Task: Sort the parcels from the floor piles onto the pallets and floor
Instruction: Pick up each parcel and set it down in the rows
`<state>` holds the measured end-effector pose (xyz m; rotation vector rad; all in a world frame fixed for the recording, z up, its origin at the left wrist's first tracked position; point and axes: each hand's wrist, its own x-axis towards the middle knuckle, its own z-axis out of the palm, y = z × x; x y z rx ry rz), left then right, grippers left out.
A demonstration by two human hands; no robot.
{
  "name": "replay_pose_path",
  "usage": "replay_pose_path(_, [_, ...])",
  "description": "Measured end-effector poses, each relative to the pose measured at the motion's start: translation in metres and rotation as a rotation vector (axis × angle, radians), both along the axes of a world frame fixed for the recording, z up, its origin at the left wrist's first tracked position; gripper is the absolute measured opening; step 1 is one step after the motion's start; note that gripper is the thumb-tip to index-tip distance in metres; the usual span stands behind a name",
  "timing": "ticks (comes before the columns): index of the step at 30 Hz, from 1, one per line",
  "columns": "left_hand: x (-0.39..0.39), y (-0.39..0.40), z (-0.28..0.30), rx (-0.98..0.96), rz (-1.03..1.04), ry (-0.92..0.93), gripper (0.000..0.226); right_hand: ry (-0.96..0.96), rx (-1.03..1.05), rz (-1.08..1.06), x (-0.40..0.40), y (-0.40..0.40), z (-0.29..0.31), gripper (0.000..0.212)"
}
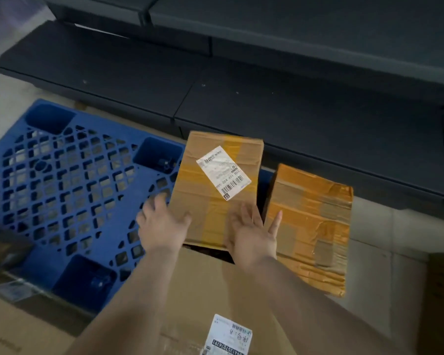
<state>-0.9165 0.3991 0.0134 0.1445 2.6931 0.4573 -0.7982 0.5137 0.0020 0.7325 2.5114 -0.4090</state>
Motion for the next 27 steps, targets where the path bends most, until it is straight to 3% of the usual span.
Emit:
replay_pose_path(4, [-0.009, -0.002, -0.03, 0.004, -0.074, -0.273, 0.095, 0.036, -0.021, -0.067, 0.012, -0.01, -0.011, 0.065])
replay_pose_path(7, [-0.001, 0.0, -0.037, 0.078, -0.13, -0.176, 0.094, 0.094, -0.095, -0.192, 0.021, -0.016, -0.012, 0.064])
replay_pose_path(12, [-0.004, -0.001, -0.041, 0.133, -0.183, -0.177, 0.095, 0.106, -0.075, -0.183, 0.037, -0.014, -0.008, 0.062])
replay_pose_path(18, [-0.004, -0.004, -0.049, 0.15, -0.19, -0.222, 0.095, 0.012, -0.203, -0.509, 0.044, 0.008, -0.017, 0.095])
replay_pose_path(27, [-0.005, -0.004, -0.052, 0.227, -0.114, -0.218, 0.098, 0.045, -0.243, -0.502, 0.038, 0.006, -0.017, 0.099])
